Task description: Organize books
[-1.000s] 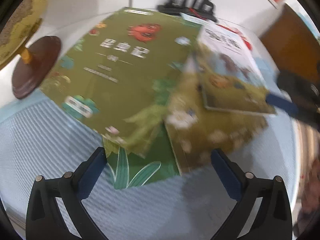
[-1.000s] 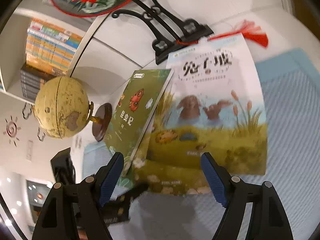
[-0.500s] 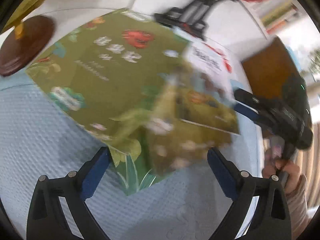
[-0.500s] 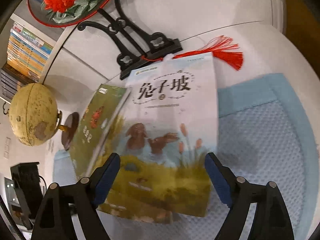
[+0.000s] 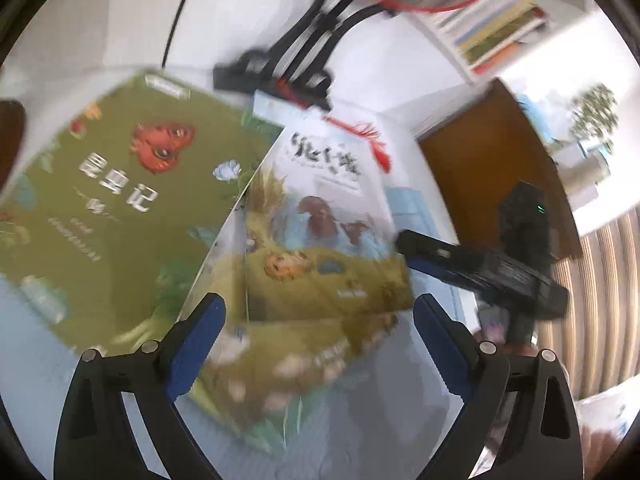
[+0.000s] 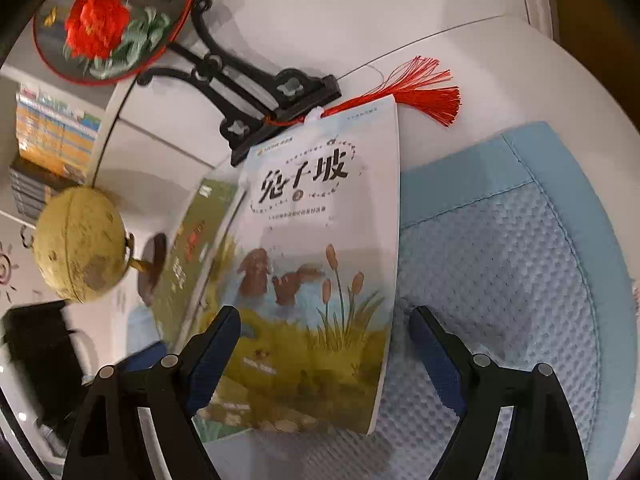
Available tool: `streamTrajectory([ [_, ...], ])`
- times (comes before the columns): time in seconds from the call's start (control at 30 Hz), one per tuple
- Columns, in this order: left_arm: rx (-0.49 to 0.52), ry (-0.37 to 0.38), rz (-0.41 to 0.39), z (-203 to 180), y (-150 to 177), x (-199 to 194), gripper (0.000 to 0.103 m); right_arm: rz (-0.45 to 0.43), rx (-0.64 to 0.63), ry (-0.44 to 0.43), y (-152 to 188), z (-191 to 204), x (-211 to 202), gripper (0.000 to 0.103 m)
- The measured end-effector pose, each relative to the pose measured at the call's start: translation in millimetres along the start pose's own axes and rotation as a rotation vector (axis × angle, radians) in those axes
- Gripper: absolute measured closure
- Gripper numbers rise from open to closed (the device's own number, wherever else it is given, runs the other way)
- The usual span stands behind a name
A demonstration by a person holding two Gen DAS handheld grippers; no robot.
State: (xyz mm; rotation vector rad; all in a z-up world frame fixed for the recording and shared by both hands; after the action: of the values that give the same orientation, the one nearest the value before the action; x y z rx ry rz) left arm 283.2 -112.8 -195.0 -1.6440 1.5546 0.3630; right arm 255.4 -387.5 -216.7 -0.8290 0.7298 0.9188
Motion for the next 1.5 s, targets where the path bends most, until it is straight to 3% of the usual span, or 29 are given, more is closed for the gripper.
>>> streamTrajectory([
  [0.13, 0.031, -0.015, -0.002, -7.4, -3.8, 27.3, 0.007, 0.011, -0.003, -0.026, -3.6, 4.4, 5.3, 0.016],
  [0.23, 0.08, -0.069, 0.016, -22.8, 7.8, 25.2, 0.007, 0.013, -0.026, -0.002, -2.0, 8.3, 6.4, 0.013],
  [0.3, 0.096, -0.046, 0.048, -27.5, 16.1, 23.0, 0.007, 0.012, -0.04, 0.01, 1.2, 9.4, 3.2, 0.006],
  [0.47, 0.089, -0.034, 0.069, -33.5, 48.3, 0.7, 0.007, 0.072, -0.095, -0.006, 20.8, 11.4, -1.6, 0.005],
  [0.6, 0.062, -0.035, 0.103, -40.3, 105.6, -27.0, 0.007, 0.157, -0.105, -0.06, 63.9, 14.8, -9.7, 0.005],
  [0.7, 0.005, -0.03, 0.177, -42.0, 178.1, -46.7, 0.007, 0.237, -0.12, -0.108, 119.4, 20.3, -19.8, 0.005],
  [0.8, -0.103, -0.06, 0.254, -23.4, 217.1, -49.8, 0.01, 0.306, -0.145, -0.168, 179.2, 23.1, -35.0, 0.006],
  [0.83, -0.094, -0.048, 0.195, -21.9, 220.2, -60.4, 0.01, 0.319, -0.141, -0.179, 191.8, 21.1, -38.8, 0.006],
  [0.9, -0.136, -0.056, 0.195, -14.4, 218.2, -62.1, 0.018, 0.31, -0.146, -0.203, 212.6, 12.9, -49.8, 0.008],
  [0.97, -0.155, -0.05, 0.199, -12.4, 212.8, -61.5, 0.018, 0.302, -0.124, -0.248, 221.7, -0.3, -56.4, 0.016],
  [1.03, -0.126, -0.041, 0.196, -13.7, 209.6, -61.1, 0.016, 0.306, -0.085, -0.307, 223.5, -16.4, -57.1, 0.022],
  [1.17, -0.032, -0.036, 0.178, -20.9, 216.5, -61.5, 0.015, 0.331, -0.147, -0.411, 217.4, -22.6, -51.4, 0.023],
  [1.37, 0.039, -0.123, 0.158, -31.8, 231.4, -58.7, 0.015, 0.337, -0.24, -0.432, 214.3, -11.0, -47.9, 0.024],
  [1.43, 0.03, -0.146, 0.145, -31.5, 231.5, -59.4, 0.02, 0.321, -0.25, -0.429, 210.2, -2.1, -43.4, 0.025],
  [1.5, 0.015, -0.175, 0.129, -29.3, 233.7, -64.8, 0.035, 0.297, -0.266, -0.418, 204.8, 5.7, -38.4, 0.028],
])
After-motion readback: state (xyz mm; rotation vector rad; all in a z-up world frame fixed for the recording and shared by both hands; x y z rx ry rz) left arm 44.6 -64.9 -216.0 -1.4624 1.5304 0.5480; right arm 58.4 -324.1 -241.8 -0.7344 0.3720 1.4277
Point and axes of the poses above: each gripper's, at about its wrist camera, not at the fingertips, and x roughly the way its jaws point, z to its left, y to its underside, the point moved 1 cm from there along x, roughly the way its jaws point, and after that the axes turned 5 degrees about y, right-handed, at the moved point
